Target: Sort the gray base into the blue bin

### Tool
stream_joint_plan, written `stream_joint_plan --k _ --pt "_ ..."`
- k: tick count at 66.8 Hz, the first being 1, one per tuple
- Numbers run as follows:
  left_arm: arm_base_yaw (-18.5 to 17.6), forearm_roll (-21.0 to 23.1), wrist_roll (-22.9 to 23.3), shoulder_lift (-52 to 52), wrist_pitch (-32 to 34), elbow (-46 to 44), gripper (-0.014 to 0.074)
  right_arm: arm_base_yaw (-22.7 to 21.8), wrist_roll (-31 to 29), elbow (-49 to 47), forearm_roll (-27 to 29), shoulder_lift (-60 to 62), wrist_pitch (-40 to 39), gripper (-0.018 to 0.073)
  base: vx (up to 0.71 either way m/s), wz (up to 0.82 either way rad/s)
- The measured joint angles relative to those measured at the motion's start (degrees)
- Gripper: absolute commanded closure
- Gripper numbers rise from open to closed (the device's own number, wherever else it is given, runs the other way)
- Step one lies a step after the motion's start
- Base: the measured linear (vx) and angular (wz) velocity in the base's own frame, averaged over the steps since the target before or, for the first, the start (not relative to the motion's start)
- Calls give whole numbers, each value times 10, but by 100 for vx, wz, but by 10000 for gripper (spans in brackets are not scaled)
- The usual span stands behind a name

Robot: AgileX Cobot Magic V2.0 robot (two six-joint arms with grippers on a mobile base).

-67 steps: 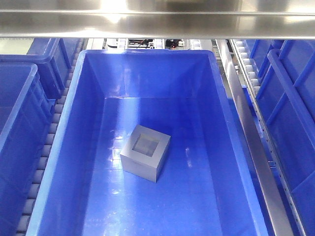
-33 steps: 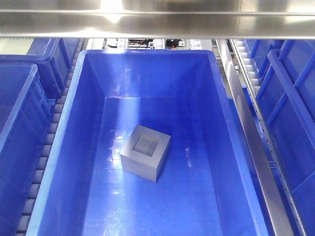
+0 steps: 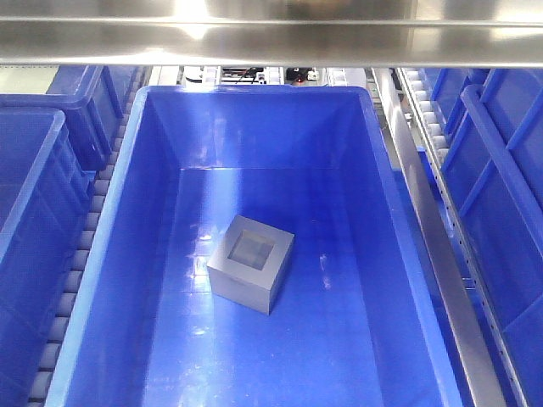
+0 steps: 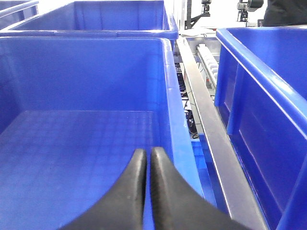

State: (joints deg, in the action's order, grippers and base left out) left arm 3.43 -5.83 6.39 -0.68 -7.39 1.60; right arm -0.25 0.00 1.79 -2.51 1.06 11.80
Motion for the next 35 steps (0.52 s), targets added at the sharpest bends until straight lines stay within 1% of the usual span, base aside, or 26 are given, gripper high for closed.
stream_joint_plan --k 35 --pt "0 0 0 0 0 0 603 0 0 0 0 0 0 564 0 0"
